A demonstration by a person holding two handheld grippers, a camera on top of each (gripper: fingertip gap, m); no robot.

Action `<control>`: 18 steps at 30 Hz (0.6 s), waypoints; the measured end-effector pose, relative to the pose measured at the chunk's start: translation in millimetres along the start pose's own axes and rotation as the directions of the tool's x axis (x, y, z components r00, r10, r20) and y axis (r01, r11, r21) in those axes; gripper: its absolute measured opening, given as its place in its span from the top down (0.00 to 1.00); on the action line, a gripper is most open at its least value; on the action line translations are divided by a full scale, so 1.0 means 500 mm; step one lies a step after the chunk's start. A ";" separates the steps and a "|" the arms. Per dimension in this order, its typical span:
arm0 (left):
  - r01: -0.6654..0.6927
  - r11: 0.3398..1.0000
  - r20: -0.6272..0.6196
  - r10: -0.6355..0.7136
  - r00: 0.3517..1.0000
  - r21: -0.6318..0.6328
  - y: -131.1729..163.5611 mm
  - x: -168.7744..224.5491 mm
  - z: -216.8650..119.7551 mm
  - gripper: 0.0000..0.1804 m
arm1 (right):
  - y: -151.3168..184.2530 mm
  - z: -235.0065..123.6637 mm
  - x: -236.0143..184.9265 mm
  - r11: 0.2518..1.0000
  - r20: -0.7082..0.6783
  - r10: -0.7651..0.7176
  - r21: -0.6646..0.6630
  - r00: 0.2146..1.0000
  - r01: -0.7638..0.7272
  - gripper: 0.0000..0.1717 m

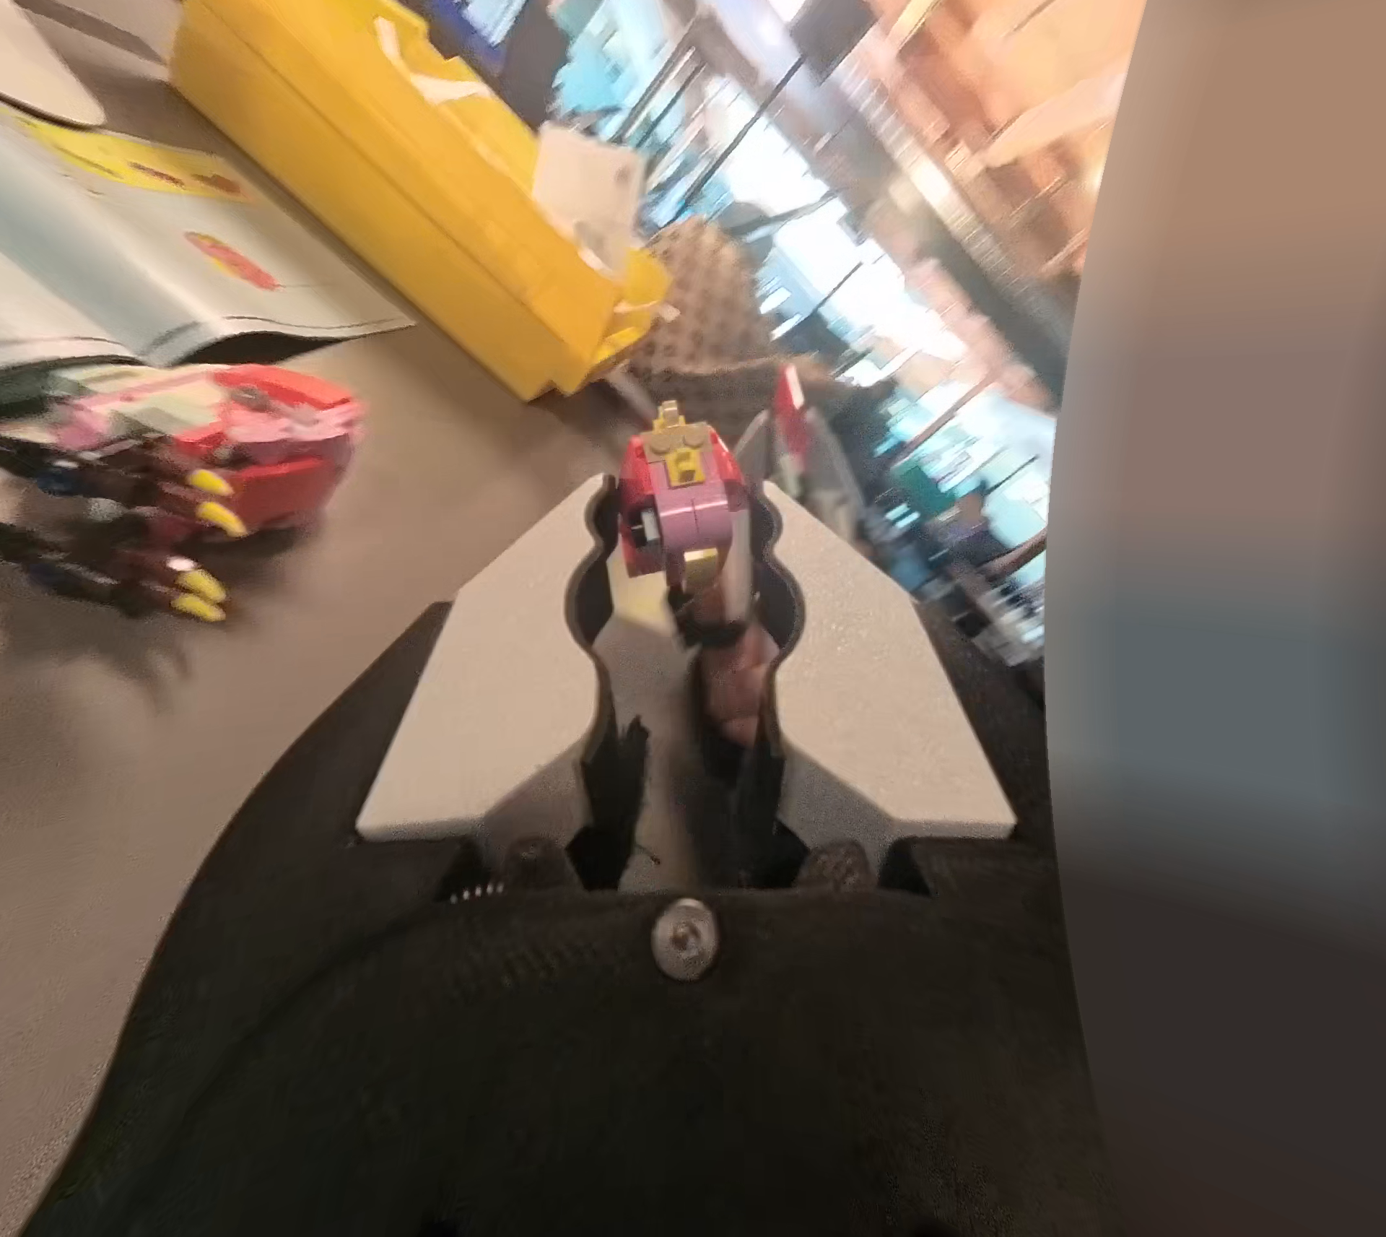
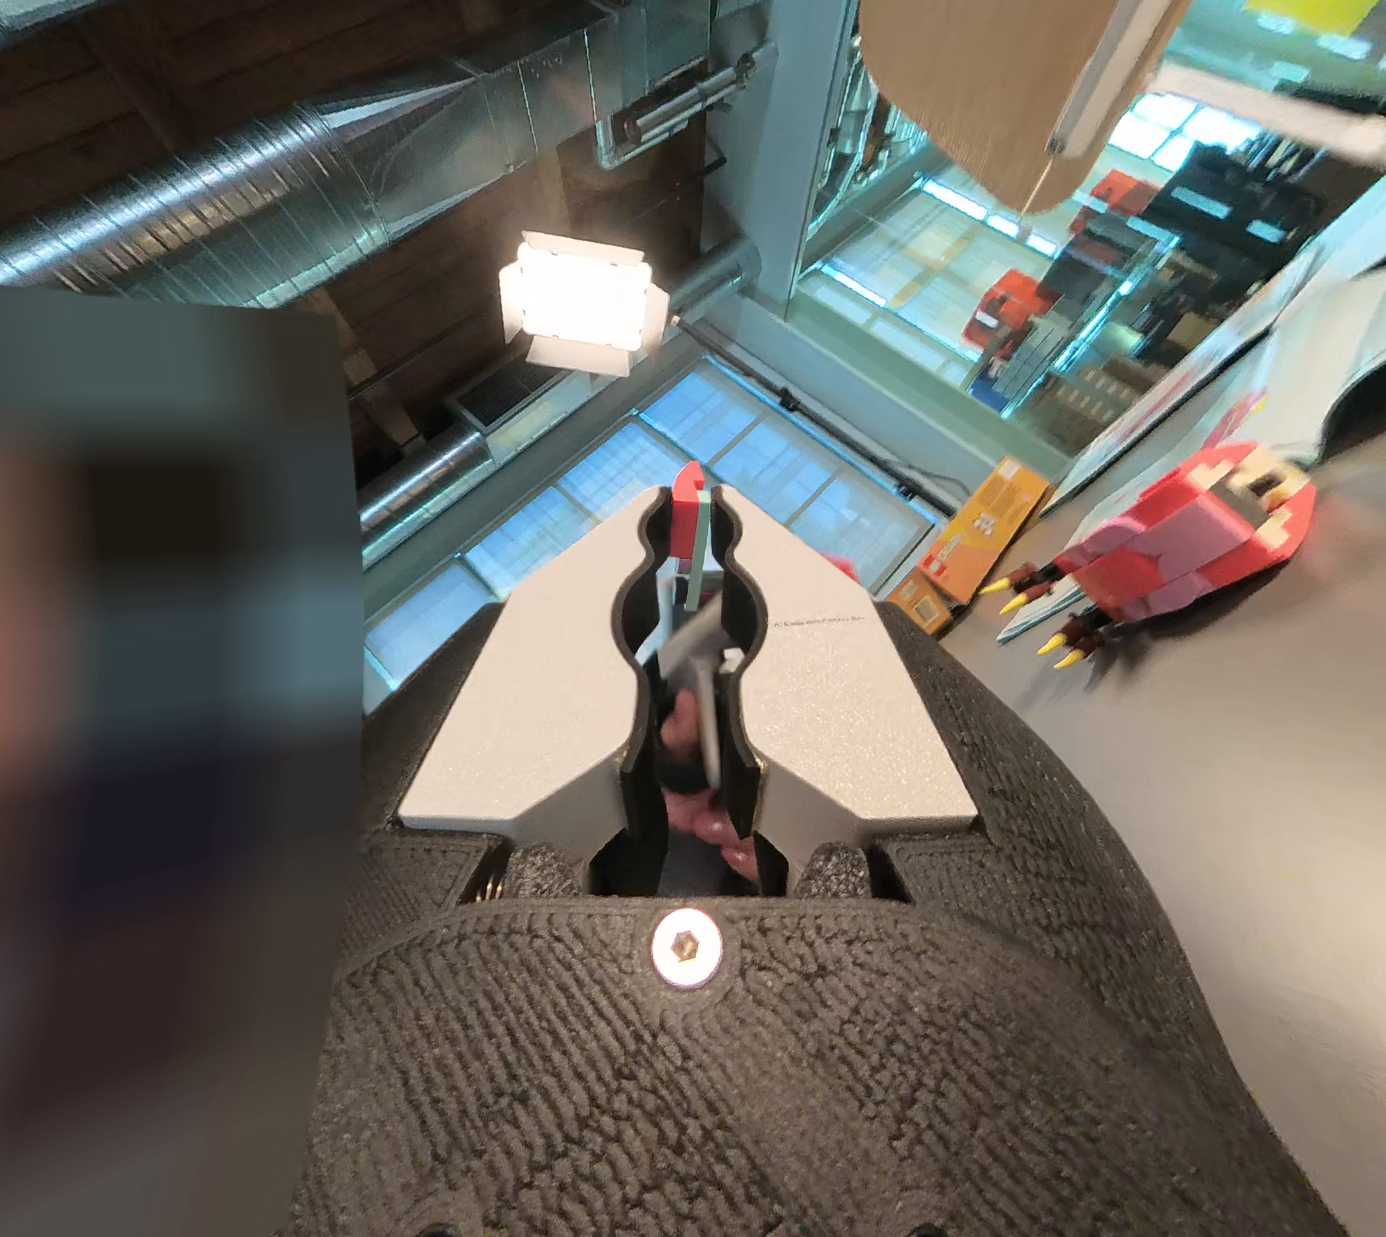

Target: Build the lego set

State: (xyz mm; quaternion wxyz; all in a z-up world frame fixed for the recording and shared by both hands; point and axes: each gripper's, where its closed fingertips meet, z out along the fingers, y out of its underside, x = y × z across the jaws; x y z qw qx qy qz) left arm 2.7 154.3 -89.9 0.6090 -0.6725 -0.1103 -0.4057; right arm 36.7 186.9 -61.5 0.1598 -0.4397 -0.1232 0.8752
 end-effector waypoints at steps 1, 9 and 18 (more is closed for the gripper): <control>-0.085 0.994 0.068 0.090 0.994 -0.071 0.012 -0.013 0.001 0.81 | -0.008 -0.004 0.000 1.000 -0.007 -0.016 0.012 1.000 0.016 0.95; -0.358 0.696 0.177 0.570 0.802 -0.622 0.106 -0.082 0.000 0.81 | -0.058 -0.030 0.004 0.993 -0.049 -0.065 0.091 0.997 0.069 0.95; -0.223 0.585 0.166 0.537 0.827 -0.780 0.143 -0.104 -0.011 0.76 | -0.061 -0.032 0.005 0.993 -0.048 -0.056 0.102 0.997 0.061 0.95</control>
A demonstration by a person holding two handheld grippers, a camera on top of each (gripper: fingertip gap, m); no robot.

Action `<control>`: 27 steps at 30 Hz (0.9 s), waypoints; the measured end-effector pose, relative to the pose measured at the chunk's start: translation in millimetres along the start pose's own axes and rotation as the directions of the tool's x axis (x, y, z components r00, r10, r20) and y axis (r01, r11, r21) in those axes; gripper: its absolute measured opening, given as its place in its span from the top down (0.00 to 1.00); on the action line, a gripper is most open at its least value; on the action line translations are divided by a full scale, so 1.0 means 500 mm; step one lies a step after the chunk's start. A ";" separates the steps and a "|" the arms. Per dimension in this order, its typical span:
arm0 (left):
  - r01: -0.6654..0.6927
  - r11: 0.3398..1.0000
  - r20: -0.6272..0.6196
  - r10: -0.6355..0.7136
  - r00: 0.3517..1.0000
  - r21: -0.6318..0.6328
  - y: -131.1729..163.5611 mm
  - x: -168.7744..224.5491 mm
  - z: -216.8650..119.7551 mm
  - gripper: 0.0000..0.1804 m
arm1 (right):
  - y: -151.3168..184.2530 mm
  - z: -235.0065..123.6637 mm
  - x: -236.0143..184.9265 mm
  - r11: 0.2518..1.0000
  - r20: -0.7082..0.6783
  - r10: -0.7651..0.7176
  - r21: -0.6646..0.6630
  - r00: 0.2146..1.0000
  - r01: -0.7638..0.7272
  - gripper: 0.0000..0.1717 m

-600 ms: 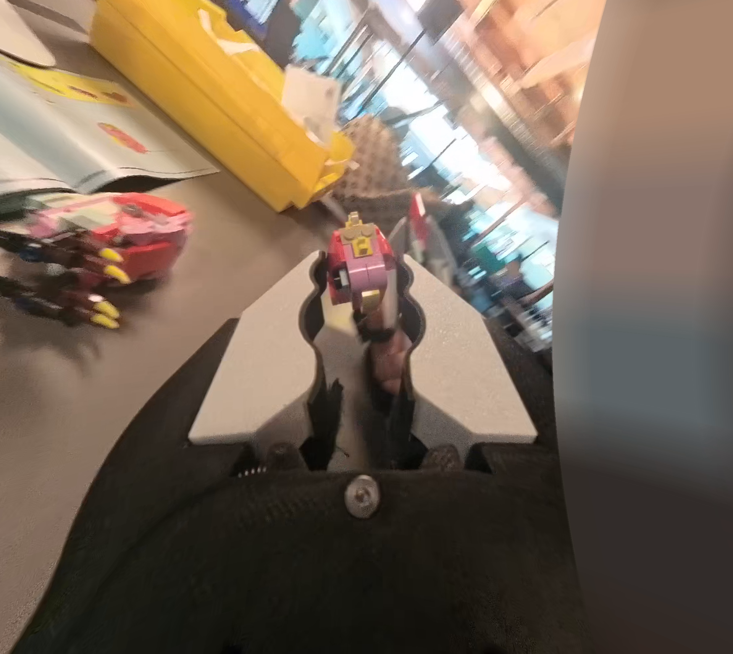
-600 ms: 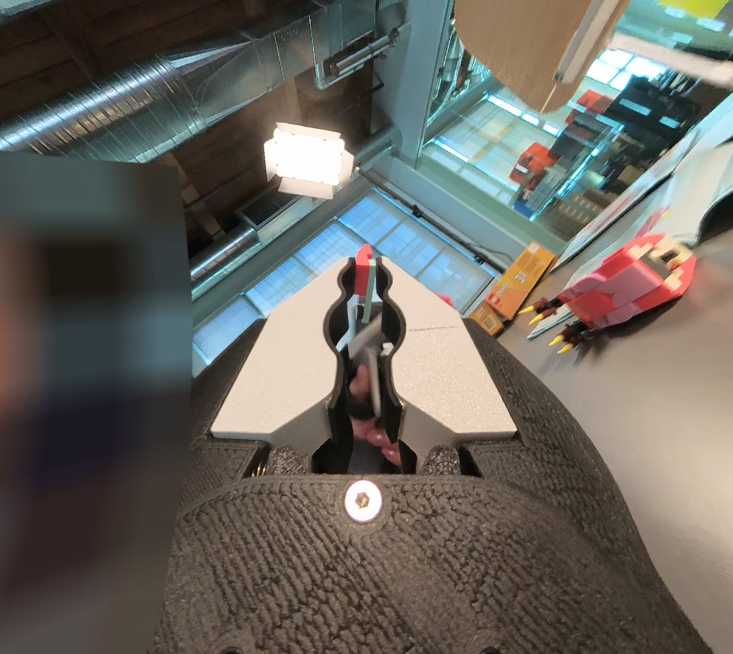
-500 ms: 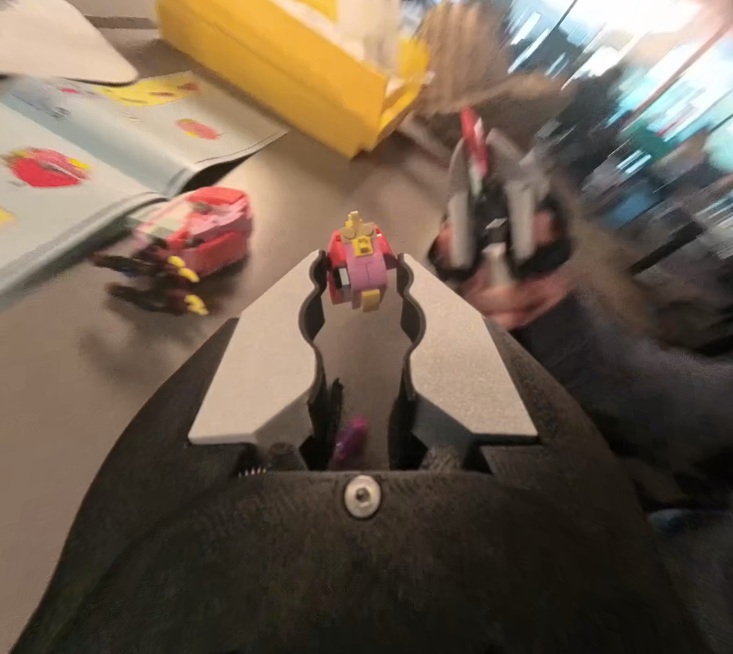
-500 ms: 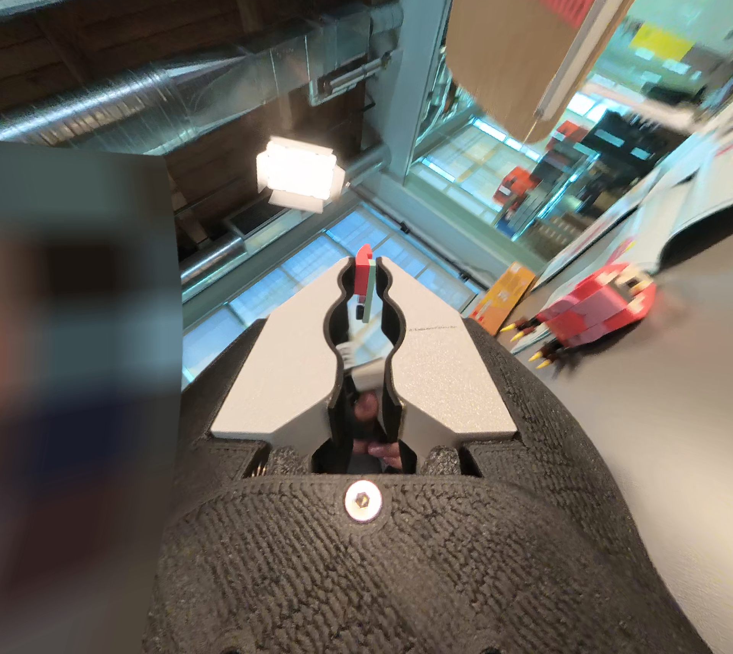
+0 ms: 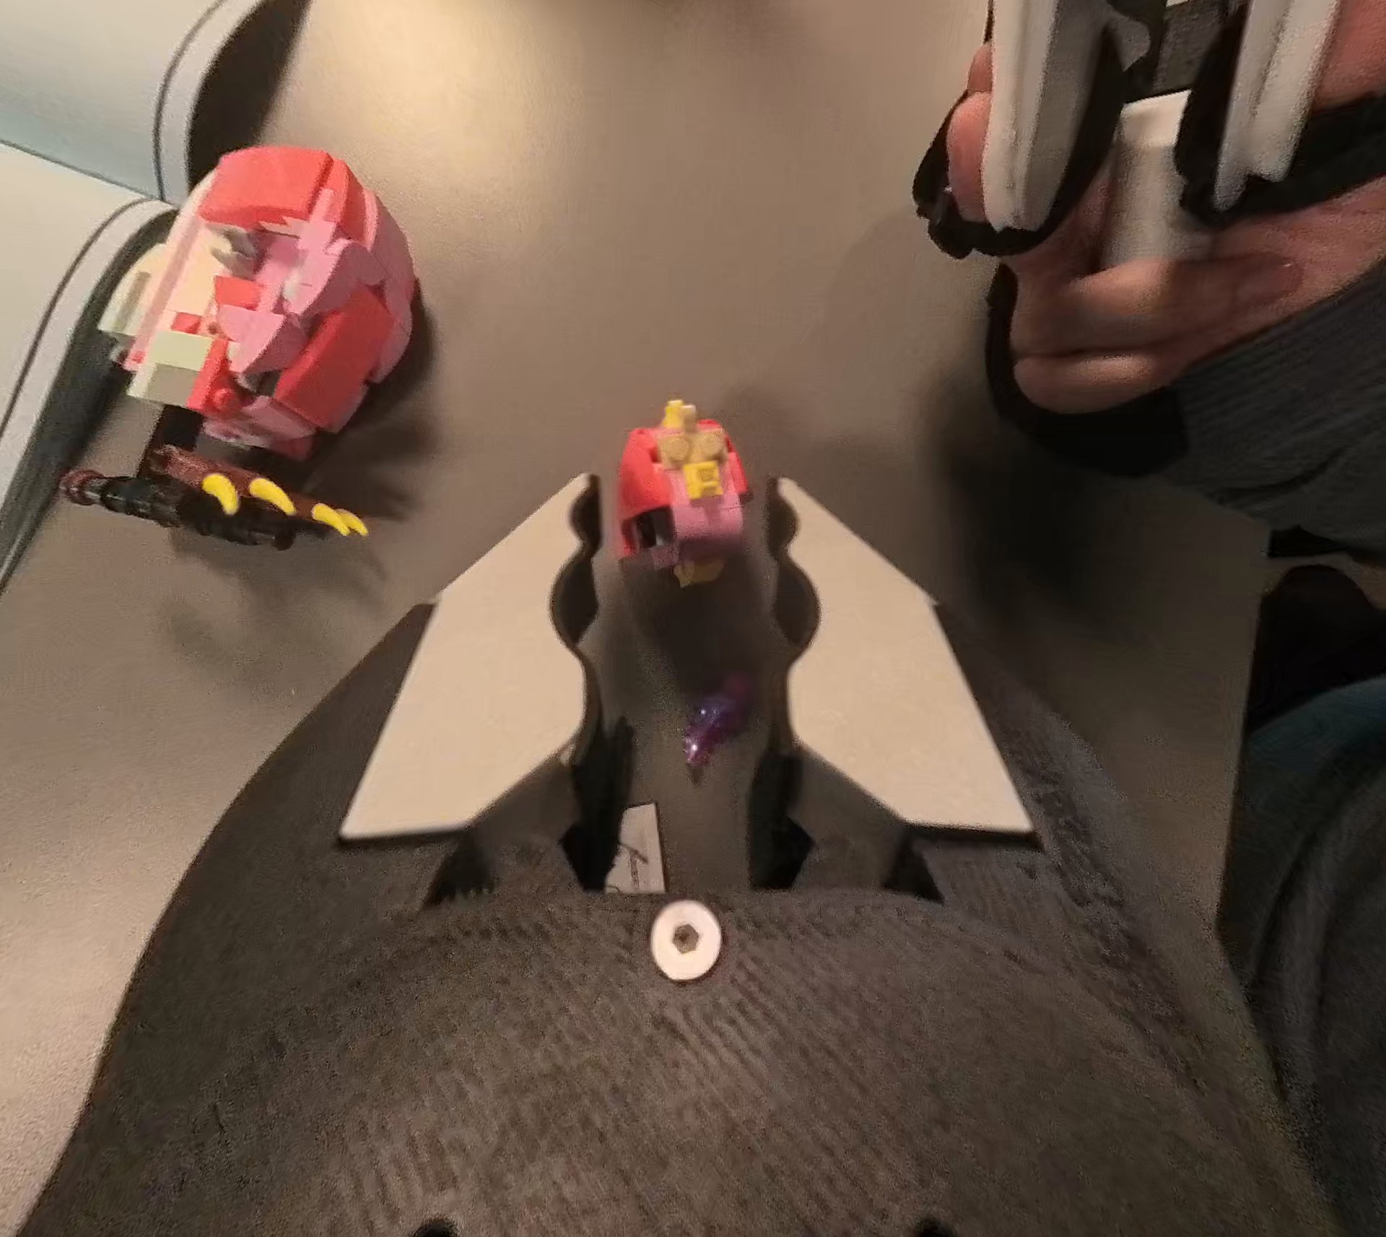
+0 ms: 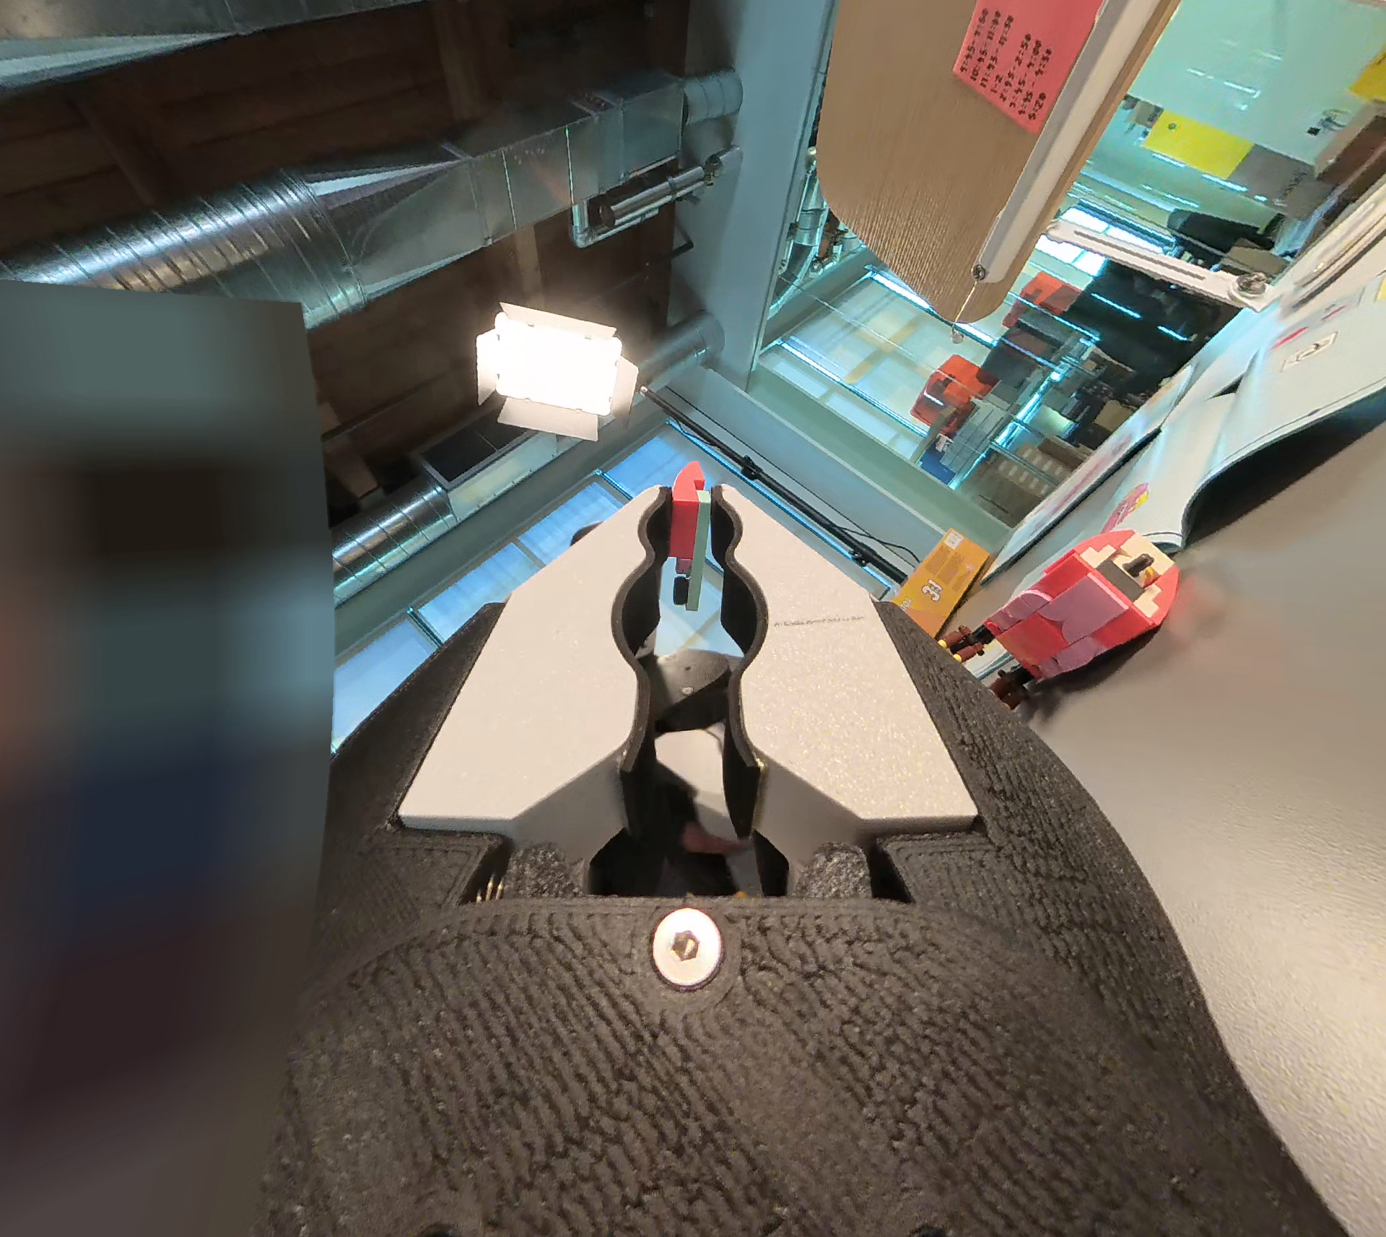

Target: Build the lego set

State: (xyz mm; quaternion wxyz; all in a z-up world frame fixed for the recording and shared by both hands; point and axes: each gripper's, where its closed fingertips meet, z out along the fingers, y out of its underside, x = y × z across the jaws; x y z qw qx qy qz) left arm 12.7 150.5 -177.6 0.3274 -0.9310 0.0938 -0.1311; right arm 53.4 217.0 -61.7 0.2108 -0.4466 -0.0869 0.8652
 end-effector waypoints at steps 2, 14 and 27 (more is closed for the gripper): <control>-0.003 1.000 -0.027 0.002 1.000 -0.024 0.004 0.007 -0.005 0.68 | 0.000 0.000 0.000 1.000 0.001 0.001 0.000 1.000 -0.001 0.95; -0.118 0.985 -0.111 0.104 0.988 -0.128 0.062 0.064 -0.031 0.66 | -0.001 -0.001 -0.003 1.000 0.008 0.011 0.004 1.000 -0.011 0.95; -0.542 0.804 -0.124 0.529 0.840 -0.244 0.026 0.010 -0.003 0.54 | -0.003 -0.003 -0.001 1.000 0.009 0.024 0.013 1.000 -0.024 0.95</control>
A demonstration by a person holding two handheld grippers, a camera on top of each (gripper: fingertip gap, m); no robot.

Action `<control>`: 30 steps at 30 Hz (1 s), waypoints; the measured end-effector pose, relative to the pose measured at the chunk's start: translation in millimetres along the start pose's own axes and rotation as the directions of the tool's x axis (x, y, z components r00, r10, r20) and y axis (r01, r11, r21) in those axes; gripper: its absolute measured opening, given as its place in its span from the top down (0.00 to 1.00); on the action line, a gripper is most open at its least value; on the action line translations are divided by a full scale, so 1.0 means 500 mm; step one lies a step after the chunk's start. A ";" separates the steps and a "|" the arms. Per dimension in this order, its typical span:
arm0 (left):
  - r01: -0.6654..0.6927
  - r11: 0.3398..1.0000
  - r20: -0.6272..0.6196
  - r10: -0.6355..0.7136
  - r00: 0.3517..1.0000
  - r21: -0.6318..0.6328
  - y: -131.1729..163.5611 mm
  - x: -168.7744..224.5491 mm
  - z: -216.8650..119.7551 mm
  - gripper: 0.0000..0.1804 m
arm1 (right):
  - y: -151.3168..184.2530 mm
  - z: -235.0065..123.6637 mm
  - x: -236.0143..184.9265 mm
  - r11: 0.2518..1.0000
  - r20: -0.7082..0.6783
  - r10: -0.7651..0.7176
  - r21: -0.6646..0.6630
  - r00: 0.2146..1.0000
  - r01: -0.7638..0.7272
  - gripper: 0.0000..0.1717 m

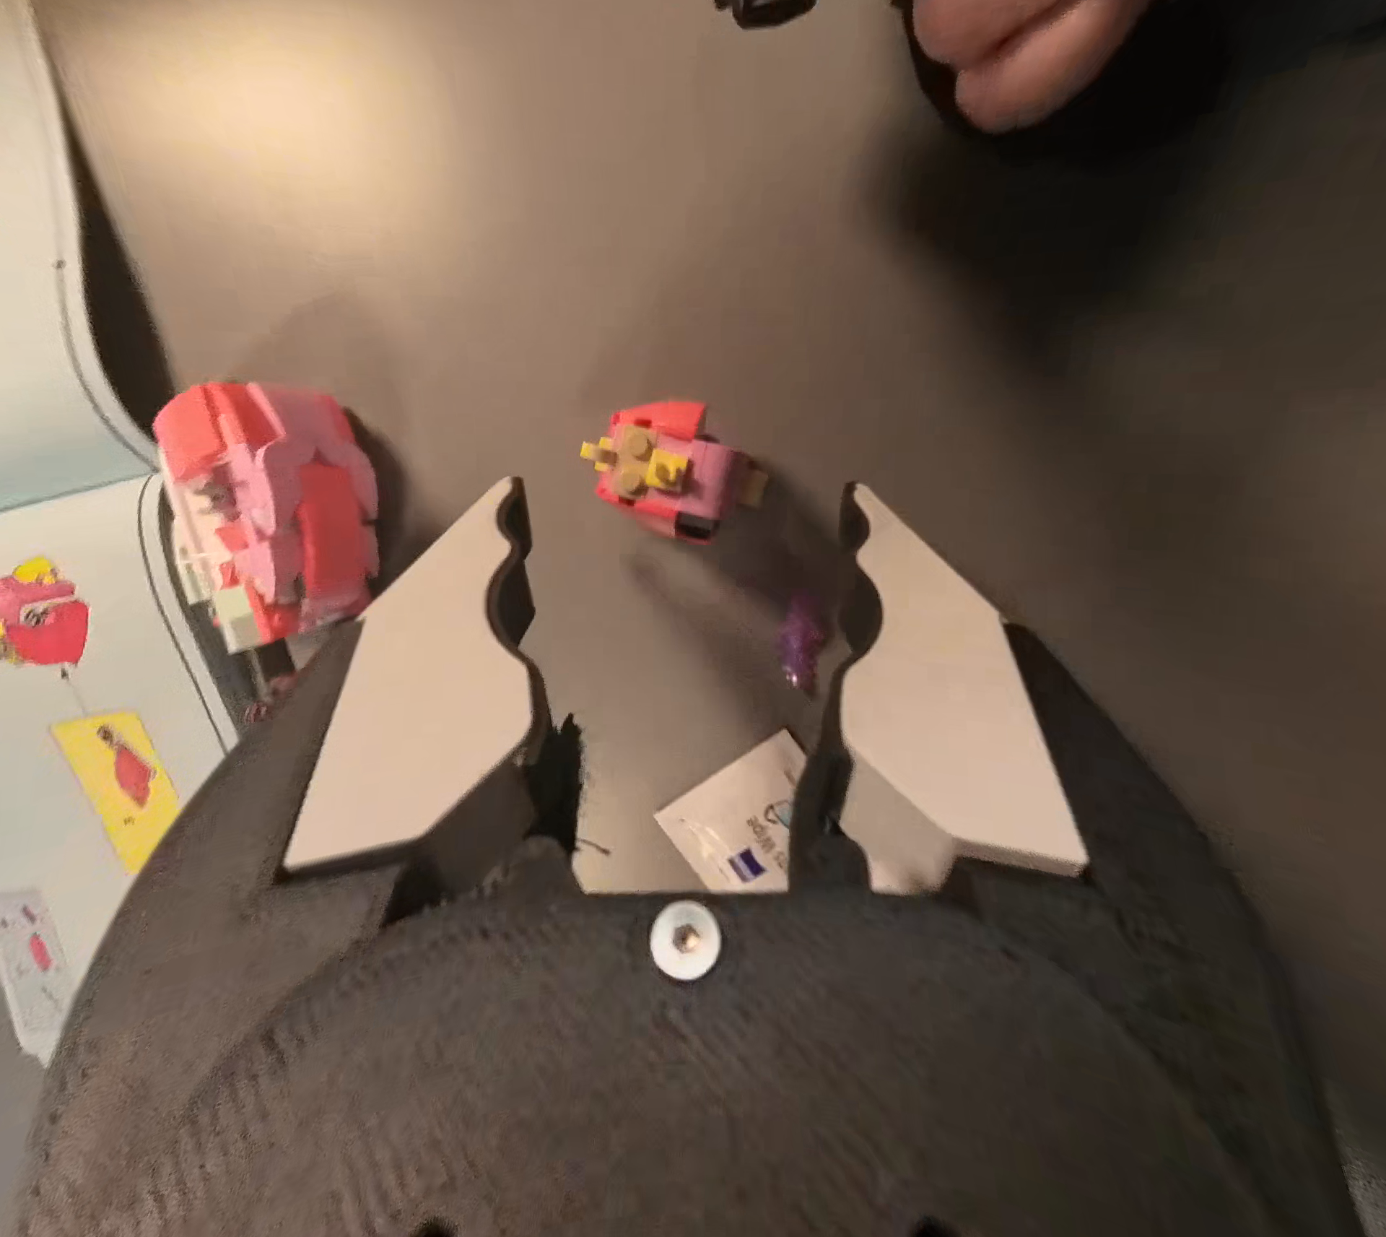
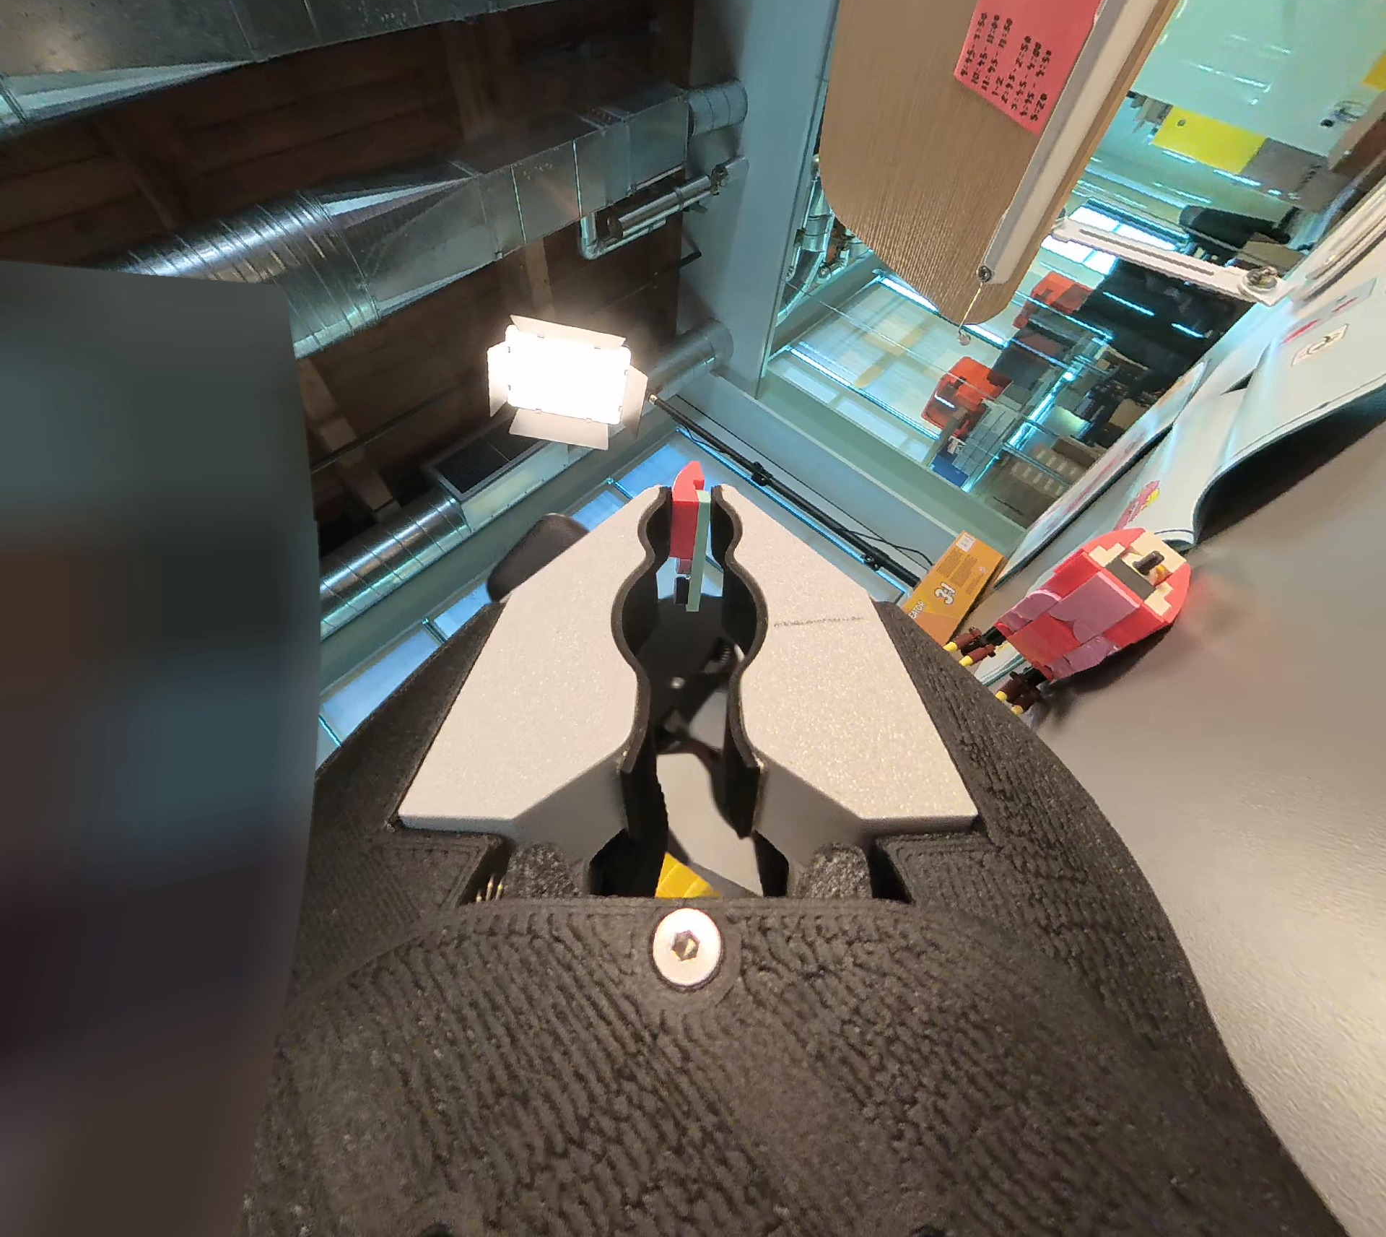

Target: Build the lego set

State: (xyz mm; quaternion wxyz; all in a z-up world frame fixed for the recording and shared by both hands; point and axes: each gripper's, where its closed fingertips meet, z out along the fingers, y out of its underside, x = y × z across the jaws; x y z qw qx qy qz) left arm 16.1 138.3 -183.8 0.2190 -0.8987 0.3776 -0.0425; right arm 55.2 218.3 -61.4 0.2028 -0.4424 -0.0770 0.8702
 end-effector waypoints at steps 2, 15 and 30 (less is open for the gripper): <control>-0.020 0.999 -0.017 0.019 1.000 -0.030 0.002 -0.001 0.017 0.60 | -0.001 -0.001 0.000 1.000 -0.002 0.001 0.001 1.000 -0.001 0.95; -0.140 0.700 0.553 -0.408 0.726 0.700 -0.104 -0.078 -0.179 0.73 | 0.027 0.049 -0.008 0.995 -0.155 0.093 -0.029 0.984 -0.099 0.95; -0.571 0.262 0.430 -0.885 0.180 0.778 -0.001 -0.024 -0.514 0.73 | 0.275 0.300 -0.205 0.896 -0.103 0.007 -0.441 0.995 -0.052 0.95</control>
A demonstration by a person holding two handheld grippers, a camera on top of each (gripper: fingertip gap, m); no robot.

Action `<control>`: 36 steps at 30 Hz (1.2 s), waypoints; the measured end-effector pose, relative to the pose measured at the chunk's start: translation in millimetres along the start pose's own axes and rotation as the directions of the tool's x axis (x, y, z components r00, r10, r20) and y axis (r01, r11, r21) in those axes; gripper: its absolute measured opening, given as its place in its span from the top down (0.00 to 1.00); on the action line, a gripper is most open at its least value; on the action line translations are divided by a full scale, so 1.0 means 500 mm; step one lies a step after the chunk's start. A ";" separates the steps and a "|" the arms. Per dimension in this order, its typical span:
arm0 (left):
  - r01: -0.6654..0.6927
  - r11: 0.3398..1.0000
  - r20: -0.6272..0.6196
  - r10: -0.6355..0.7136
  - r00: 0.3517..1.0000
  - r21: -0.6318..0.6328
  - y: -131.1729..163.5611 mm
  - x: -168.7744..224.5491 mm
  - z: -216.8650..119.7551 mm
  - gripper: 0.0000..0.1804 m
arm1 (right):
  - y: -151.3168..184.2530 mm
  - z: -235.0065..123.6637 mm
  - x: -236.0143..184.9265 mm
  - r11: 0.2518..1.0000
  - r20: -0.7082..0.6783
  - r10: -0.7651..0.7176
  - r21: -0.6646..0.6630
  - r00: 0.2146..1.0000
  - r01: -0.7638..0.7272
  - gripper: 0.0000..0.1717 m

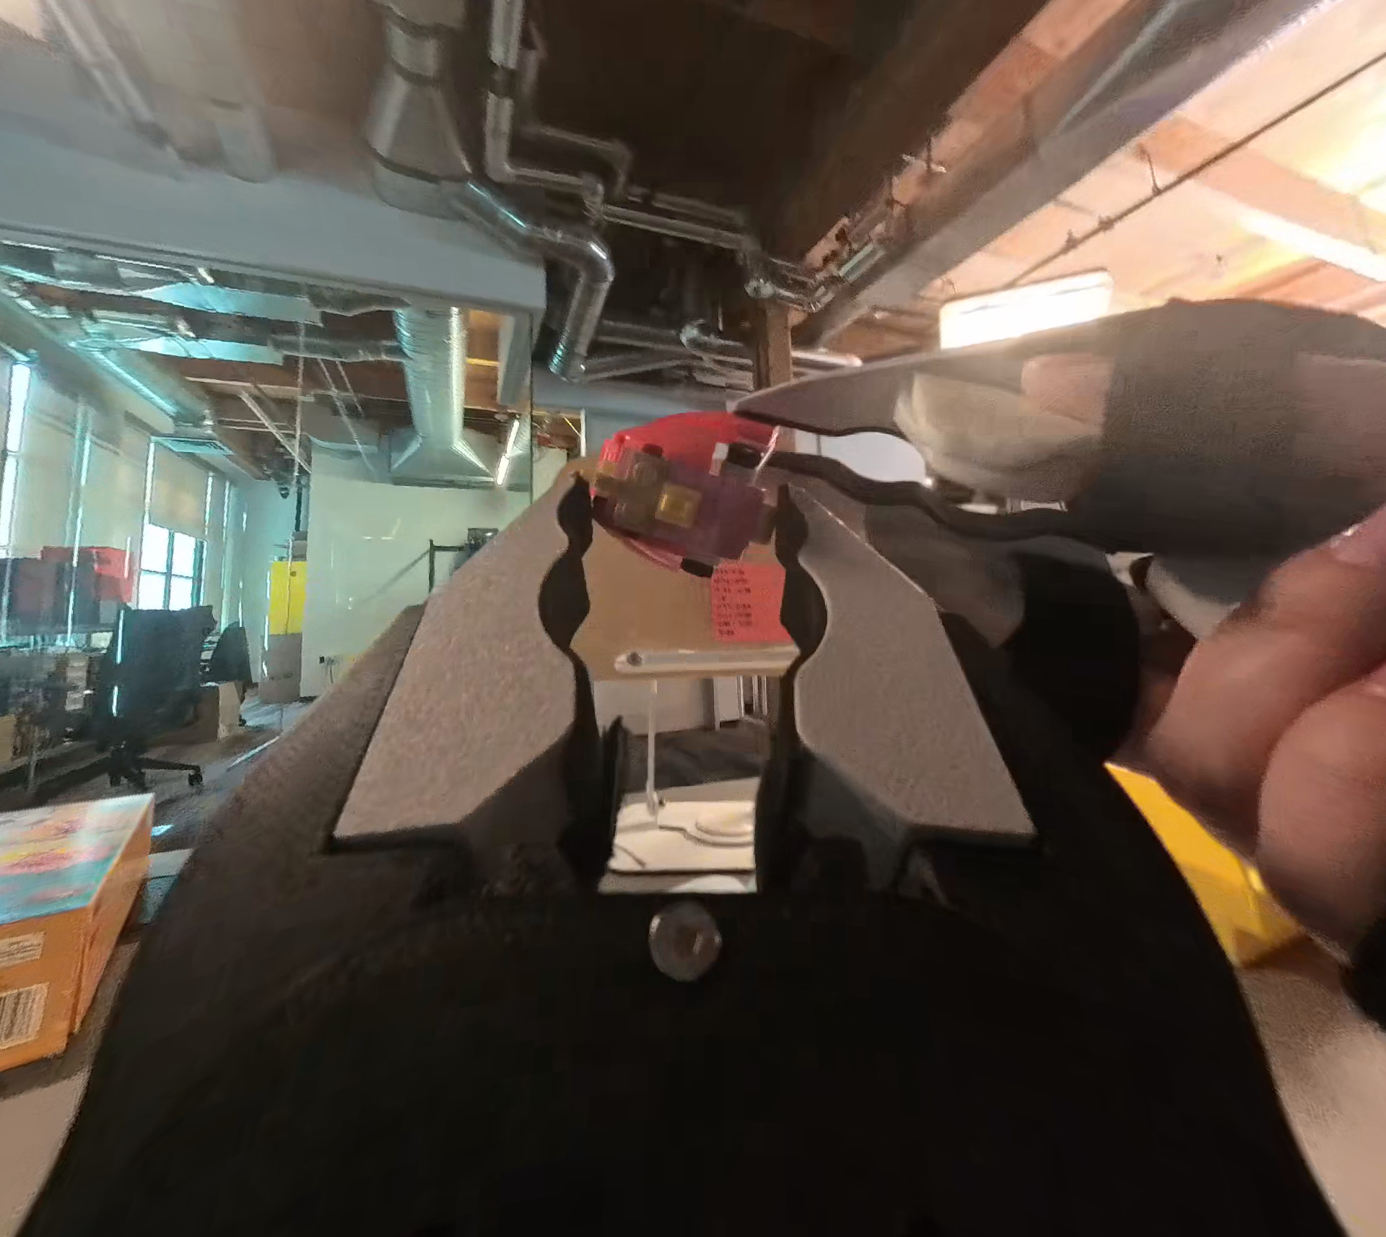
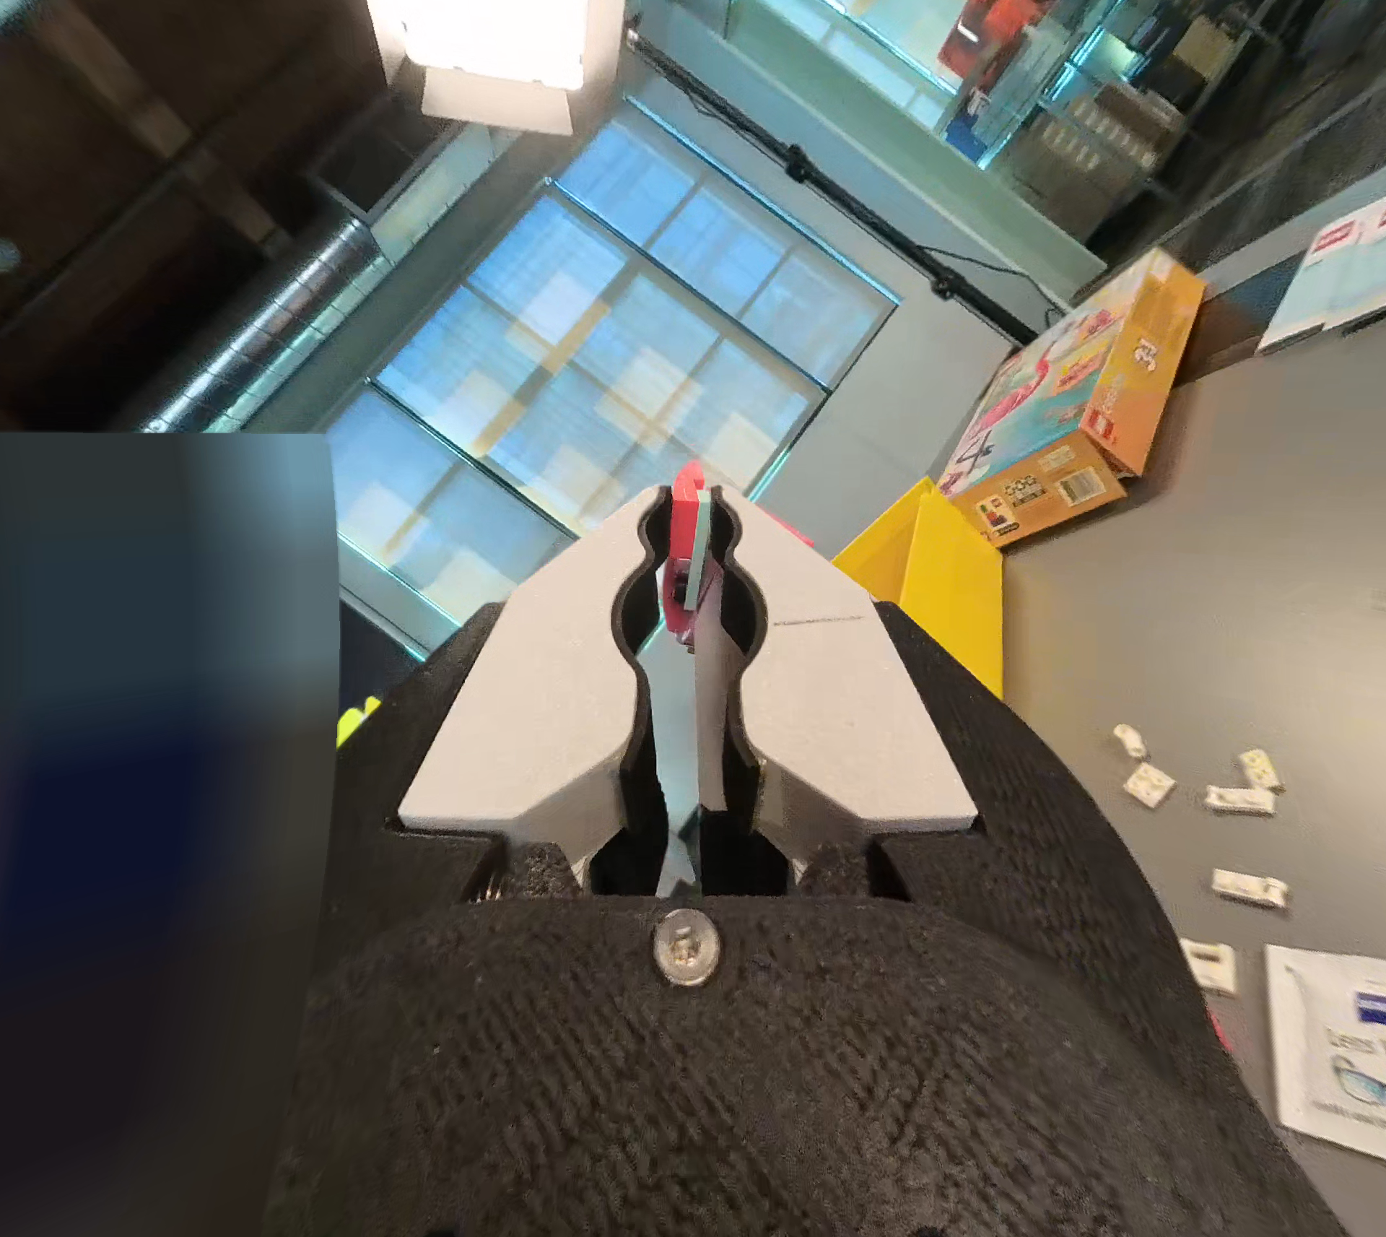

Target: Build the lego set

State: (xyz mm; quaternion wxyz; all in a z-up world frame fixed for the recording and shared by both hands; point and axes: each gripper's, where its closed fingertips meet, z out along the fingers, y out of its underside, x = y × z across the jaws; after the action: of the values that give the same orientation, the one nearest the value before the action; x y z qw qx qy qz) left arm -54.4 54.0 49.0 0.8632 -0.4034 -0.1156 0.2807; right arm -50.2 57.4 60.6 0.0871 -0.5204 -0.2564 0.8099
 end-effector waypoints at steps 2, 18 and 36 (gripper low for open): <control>0.011 1.000 0.030 -0.012 0.999 0.023 -0.015 -0.021 -0.003 0.73 | 0.012 0.019 -0.010 1.000 -0.012 -0.008 -0.023 1.000 0.008 0.95; 0.052 0.997 0.057 -0.055 0.997 0.062 -0.037 -0.055 -0.013 0.73 | 0.050 0.057 -0.041 0.981 -0.055 -0.092 -0.177 0.994 0.081 0.95; 0.090 0.996 0.041 -0.091 0.995 0.020 -0.018 -0.047 -0.009 0.73 | 0.046 0.047 -0.018 0.961 -0.138 -0.199 -0.222 0.970 0.165 0.92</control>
State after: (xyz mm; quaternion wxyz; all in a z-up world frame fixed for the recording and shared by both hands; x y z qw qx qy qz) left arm -68.1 32.8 53.7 0.8760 -0.3841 -0.1492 0.2508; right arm -64.2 26.4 63.8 0.1265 -0.5638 -0.3791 0.7228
